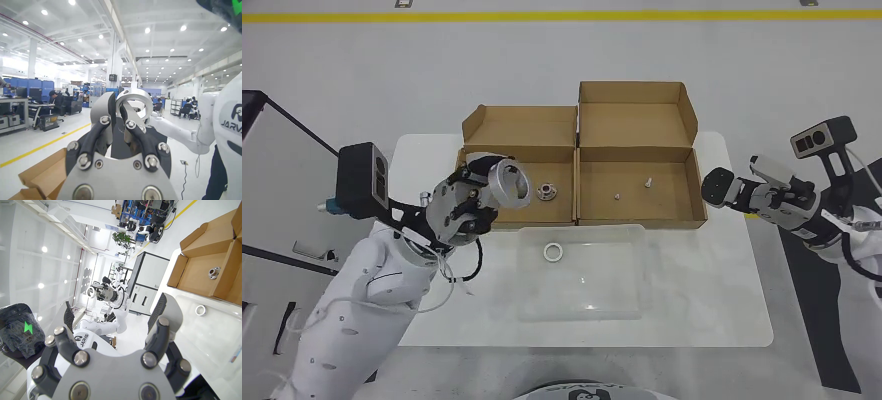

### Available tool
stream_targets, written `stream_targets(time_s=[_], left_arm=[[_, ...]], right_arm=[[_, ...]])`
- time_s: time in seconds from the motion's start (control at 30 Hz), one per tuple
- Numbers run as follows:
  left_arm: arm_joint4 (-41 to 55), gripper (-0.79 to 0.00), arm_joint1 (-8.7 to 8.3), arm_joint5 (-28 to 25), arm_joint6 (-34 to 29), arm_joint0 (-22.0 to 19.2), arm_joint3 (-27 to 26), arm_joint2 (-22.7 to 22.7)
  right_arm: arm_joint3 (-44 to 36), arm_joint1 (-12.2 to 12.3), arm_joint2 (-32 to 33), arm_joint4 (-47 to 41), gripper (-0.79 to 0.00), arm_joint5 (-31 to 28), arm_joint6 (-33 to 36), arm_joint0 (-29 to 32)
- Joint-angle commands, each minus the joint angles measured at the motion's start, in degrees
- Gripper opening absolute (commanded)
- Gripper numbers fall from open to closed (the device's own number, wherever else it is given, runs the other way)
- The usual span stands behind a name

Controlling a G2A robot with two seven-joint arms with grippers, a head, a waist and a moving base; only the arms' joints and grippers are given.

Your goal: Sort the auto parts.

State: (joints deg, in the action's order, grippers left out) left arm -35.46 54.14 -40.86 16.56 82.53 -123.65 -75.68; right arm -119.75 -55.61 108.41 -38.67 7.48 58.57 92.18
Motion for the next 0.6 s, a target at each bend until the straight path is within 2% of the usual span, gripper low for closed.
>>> stream_targets(time_s=[0.0,0.3,0.57], left_arm=[[0.1,-0.785,0.19,-1.8,1.1,-0.1,0.0,-0.1],[0.9,-0.785,1.11,-6.2,6.3,0.3,-0.2,-1.0],[5.3,-0.785,1.85,-8.6,10.3,2.1,-0.5,-3.0]], right_arm=[[0.0,0.0,0.0,0.0,0.000,0.0,0.0,0.0],[0.0,0.0,0.0,0.0,0.000,0.0,0.0,0.0],[0.0,0.0,0.0,0.0,0.000,0.0,0.0,0.0]])
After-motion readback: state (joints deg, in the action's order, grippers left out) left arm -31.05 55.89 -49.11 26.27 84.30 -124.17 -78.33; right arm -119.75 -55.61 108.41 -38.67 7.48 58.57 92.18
